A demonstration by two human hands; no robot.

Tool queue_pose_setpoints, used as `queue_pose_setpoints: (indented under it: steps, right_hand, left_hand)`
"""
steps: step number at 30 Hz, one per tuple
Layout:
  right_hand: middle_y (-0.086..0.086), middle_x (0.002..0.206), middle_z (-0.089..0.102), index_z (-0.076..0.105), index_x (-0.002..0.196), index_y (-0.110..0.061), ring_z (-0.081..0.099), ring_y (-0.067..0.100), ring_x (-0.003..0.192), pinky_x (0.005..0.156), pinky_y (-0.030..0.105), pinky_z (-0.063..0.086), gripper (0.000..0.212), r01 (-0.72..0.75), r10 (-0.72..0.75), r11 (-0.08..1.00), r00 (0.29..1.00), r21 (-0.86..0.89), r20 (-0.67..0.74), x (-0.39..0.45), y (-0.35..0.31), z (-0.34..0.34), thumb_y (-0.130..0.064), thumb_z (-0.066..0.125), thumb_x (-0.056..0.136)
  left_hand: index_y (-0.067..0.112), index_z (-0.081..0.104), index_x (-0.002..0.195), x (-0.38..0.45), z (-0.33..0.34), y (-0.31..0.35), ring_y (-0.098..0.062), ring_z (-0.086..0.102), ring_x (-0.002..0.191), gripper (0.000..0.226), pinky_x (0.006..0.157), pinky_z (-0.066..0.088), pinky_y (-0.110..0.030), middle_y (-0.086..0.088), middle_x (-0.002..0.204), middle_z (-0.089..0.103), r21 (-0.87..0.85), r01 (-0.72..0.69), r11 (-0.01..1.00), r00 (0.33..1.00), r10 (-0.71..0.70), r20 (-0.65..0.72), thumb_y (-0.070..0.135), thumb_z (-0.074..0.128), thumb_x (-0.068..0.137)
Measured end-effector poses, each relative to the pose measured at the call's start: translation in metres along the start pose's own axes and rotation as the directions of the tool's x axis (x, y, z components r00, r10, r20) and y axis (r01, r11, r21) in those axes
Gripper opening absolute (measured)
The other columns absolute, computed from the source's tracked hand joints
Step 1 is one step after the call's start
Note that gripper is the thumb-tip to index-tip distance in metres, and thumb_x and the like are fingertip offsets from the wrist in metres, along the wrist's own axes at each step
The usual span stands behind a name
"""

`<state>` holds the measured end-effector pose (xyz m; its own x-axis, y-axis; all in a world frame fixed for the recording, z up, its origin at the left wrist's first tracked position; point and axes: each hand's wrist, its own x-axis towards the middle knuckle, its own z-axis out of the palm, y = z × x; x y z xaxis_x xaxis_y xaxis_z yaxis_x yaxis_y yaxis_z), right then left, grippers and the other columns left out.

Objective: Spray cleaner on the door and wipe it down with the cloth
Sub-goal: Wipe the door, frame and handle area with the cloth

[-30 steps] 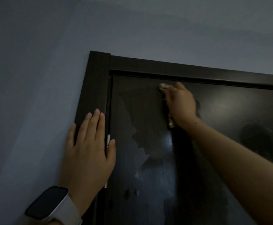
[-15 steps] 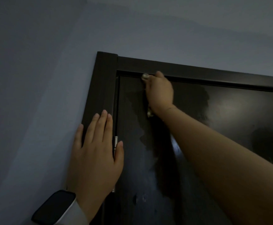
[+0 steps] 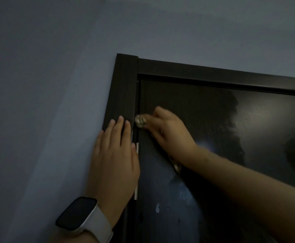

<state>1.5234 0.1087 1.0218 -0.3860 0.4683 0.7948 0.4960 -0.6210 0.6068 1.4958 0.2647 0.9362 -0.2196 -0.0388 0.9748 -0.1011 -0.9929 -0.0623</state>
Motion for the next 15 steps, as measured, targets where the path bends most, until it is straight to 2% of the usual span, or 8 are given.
queue_pose_setpoints:
  steps: [2,4,6,10,13,15]
  right_hand:
    - [0.001,0.090,0.052,0.062,0.123,-0.017,0.050,0.015,0.076,0.066,0.033,0.044,0.037,0.046,-0.046,0.999,0.999,0.004,0.029,-0.021,-0.008,-0.001,-0.034,0.041,0.098]
    - [0.003,0.089,0.053,0.064,0.121,-0.016,0.052,0.017,0.075,0.064,0.036,0.045,0.037,0.059,-0.058,0.998,0.998,-0.025,0.030,-0.014,-0.003,-0.002,-0.034,0.042,0.097]
    - [0.004,0.087,0.052,0.066,0.115,-0.015,0.052,0.019,0.072,0.063,0.038,0.046,0.035,0.016,-0.016,0.998,1.000,-0.068,-0.007,0.011,0.007,0.001,-0.033,0.043,0.096]
    - [-0.001,0.090,0.046,0.066,0.116,-0.016,0.048,0.014,0.076,0.071,0.037,0.048,0.027,-0.176,0.165,0.978,0.982,-0.113,-0.097,0.061,0.029,0.008,-0.027,0.048,0.099]
    - [0.001,0.091,0.047,0.066,0.115,-0.015,0.048,0.015,0.077,0.071,0.036,0.047,0.025,-0.188,0.178,0.978,0.978,-0.092,-0.110,0.059,0.026,0.007,-0.025,0.049,0.100]
    - [0.002,0.088,0.047,0.066,0.115,-0.013,0.048,0.016,0.075,0.068,0.036,0.046,0.026,-0.140,0.135,0.988,0.987,-0.065,-0.082,0.035,0.014,0.003,-0.024,0.048,0.099]
  left_hand:
    - [0.003,0.044,0.141,0.000,0.000,-0.001,-0.032,0.039,0.137,0.054,0.109,0.037,-0.052,-0.016,0.148,0.042,0.016,-0.003,1.000,1.000,0.003,0.005,0.027,0.028,0.095]
    - [0.004,0.044,0.142,0.001,-0.001,0.000,-0.032,0.039,0.138,0.055,0.110,0.035,-0.051,-0.015,0.149,0.042,0.020,0.003,1.000,1.000,-0.003,0.008,0.027,0.028,0.095]
    - [0.004,0.043,0.142,0.001,-0.001,0.000,-0.031,0.037,0.139,0.055,0.111,0.034,-0.051,-0.014,0.150,0.041,0.012,0.006,1.000,1.000,-0.006,0.008,0.027,0.028,0.095]
    - [0.005,0.042,0.143,0.000,-0.001,-0.001,-0.029,0.036,0.140,0.055,0.114,0.030,-0.048,-0.013,0.151,0.039,0.006,0.000,1.000,1.000,0.000,0.007,0.027,0.028,0.095]
    - [0.005,0.041,0.144,0.000,0.000,-0.001,-0.028,0.034,0.141,0.055,0.115,0.029,-0.047,-0.013,0.151,0.038,0.000,0.000,1.000,1.000,0.000,0.012,0.027,0.028,0.095]
    - [0.005,0.040,0.144,-0.001,0.000,-0.001,-0.029,0.033,0.141,0.054,0.115,0.029,-0.047,-0.013,0.152,0.037,-0.001,0.000,1.000,1.000,0.000,0.018,0.026,0.028,0.096]
